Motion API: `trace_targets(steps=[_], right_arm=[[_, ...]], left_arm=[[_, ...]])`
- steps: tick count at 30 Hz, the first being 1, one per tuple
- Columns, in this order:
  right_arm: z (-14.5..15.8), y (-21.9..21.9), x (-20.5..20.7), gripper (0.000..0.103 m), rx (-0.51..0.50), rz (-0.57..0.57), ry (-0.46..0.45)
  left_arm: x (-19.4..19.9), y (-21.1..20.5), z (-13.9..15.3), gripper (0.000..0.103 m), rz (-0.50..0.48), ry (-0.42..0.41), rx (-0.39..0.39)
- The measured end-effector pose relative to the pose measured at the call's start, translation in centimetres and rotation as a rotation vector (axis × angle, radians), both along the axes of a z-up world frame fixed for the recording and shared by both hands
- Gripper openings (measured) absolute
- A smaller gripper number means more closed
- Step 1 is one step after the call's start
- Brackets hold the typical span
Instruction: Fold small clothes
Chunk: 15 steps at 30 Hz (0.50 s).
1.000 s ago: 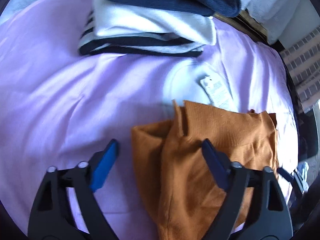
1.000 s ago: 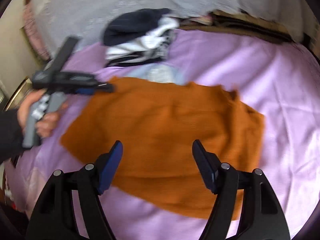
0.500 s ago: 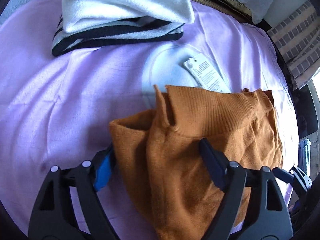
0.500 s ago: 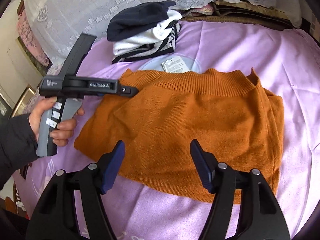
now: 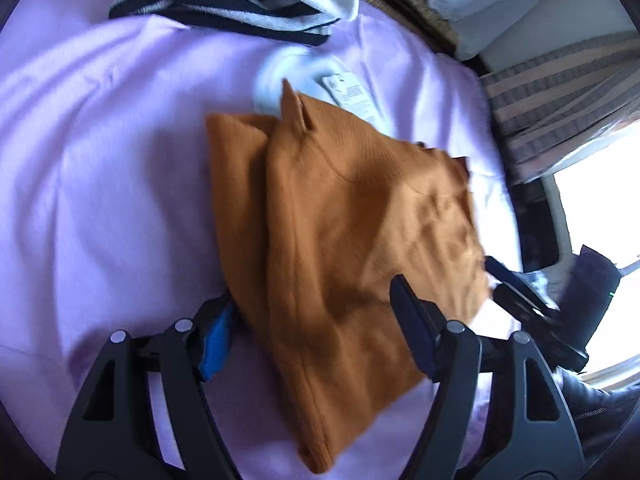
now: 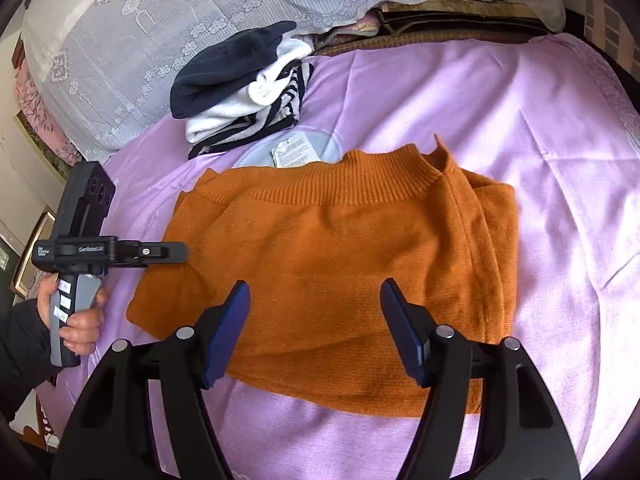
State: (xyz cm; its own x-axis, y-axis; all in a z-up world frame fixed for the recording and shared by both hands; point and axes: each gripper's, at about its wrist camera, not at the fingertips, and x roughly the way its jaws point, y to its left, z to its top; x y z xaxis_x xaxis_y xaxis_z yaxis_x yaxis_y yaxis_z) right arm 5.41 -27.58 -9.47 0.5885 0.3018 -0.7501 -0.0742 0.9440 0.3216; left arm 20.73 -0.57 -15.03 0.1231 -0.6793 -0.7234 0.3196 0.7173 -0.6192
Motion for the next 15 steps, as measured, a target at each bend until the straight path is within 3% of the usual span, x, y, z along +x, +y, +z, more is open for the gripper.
trace_targets(steps=[3,6,7,10,15], right_arm=[[-0.2,-0.5,-0.1,0.068,0.018,-0.012,0.02],[0.1,-0.7,-0.2,0.068,0.01,-0.019,0.013],[0.3,-0.8,-0.1,0.068,-0.003,-0.023,0.008],[0.4,-1.0,0.3,0.068,-0.038,-0.041,-0.003],[-0.3,0.2,2.0,0.068,-0.074,-0.03,-0.007]], left_arm=[[0.9,0.4,-1.0,0.069,0.009,0.044,-0.116],[2.1,0.2,-2.1,0.055,0.032,0.099,-0.227],[2.1,0.2,-2.4,0.041,0.038,0.102,-0.236],[1.3,0.5,-2.6,0.023,0.064,0.105,-0.243],[-0.1,-0.4,-0.4,0.017,0.081,0.032,-0.156]])
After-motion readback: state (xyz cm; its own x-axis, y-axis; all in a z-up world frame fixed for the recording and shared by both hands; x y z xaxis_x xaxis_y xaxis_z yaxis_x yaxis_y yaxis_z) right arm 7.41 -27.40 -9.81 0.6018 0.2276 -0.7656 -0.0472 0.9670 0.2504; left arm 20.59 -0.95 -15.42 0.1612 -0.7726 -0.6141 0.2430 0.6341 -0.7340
